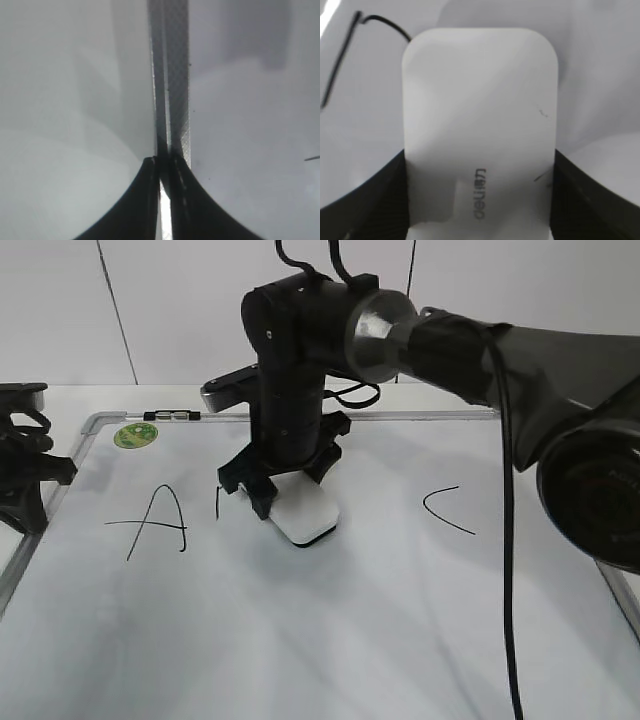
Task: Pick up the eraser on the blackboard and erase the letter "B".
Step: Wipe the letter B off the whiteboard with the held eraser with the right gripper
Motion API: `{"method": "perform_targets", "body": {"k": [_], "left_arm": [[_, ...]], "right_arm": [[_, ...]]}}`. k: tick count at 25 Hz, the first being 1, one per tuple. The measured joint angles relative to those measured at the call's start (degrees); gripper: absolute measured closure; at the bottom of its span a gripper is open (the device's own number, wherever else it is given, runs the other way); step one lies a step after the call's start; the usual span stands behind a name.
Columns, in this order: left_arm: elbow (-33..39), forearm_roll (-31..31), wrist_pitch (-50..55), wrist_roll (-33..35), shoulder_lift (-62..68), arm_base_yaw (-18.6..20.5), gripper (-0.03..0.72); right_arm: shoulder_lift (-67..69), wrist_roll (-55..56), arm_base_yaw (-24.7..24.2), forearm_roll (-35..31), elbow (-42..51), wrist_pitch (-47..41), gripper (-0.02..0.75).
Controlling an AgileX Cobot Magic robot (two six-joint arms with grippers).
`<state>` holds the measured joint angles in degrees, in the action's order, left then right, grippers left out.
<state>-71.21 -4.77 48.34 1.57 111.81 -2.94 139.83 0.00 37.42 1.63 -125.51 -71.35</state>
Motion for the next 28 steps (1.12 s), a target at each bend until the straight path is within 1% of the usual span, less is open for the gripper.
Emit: {"method": "perform_targets", "body": {"k": [4, 15, 28], "left_arm": [[0.0, 0.0, 0.0, 0.0, 0.0, 0.0, 0.672], [0.0, 0.0, 0.0, 0.0, 0.0, 0.0, 0.673], [0.0, 0.0, 0.0, 0.0, 0.0, 0.0, 0.672]], "right_arm": [[0.2, -0.4, 1.3, -1.6, -0.5, 0.0, 0.197], [0.3, -1.8, 1.6, -5.9, -0.5, 0.1, 0.197], [0.3, -1.8, 3.7, -6.8, -0.6, 0.2, 0.197]]}}
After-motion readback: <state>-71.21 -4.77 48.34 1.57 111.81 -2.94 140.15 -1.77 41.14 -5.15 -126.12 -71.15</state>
